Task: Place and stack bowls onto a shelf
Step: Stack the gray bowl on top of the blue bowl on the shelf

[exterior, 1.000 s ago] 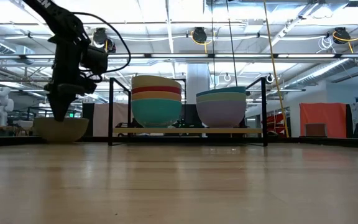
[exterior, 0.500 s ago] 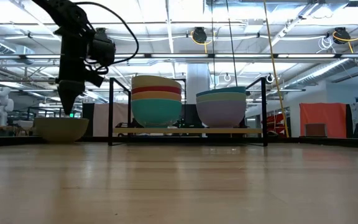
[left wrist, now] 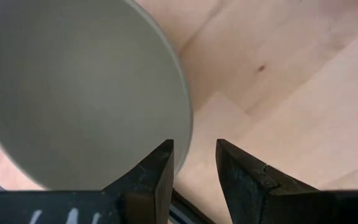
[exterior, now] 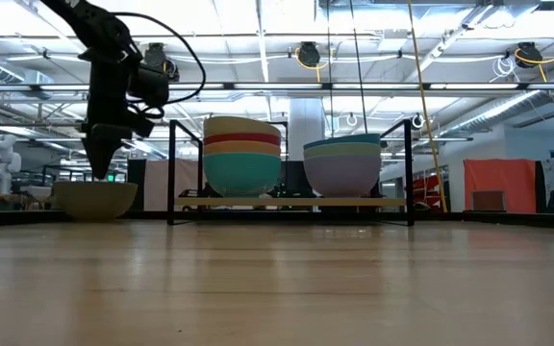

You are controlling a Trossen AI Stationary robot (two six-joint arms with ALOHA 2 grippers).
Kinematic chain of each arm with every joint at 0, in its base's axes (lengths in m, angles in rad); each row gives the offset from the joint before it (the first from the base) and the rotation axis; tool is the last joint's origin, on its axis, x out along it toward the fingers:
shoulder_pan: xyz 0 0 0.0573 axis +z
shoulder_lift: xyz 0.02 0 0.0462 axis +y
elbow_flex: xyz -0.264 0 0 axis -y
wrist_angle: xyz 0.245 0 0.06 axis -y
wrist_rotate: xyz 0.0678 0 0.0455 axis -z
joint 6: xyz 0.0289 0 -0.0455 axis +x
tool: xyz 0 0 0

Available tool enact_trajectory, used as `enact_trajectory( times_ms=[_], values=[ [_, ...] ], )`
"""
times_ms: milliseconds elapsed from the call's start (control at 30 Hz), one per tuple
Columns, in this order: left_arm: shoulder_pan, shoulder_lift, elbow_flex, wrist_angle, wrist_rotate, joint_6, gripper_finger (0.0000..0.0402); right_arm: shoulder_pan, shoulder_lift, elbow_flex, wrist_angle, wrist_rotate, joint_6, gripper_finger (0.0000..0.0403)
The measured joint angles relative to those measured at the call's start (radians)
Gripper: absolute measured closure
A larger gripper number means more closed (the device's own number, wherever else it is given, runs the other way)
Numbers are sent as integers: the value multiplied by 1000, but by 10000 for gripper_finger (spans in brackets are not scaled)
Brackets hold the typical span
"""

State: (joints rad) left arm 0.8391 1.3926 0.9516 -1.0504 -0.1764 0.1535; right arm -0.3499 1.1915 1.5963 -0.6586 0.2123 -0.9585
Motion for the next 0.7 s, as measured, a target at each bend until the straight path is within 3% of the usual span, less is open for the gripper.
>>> enact_trajectory(
  times_ms=[367,700],
  values=[
    [20,0,-65,8,45,24,277,0,0,0,-3,0,-4,403],
    [19,0,-105,16,-63,-5,282,0,0,0,17,0,-27,403]
  ],
)
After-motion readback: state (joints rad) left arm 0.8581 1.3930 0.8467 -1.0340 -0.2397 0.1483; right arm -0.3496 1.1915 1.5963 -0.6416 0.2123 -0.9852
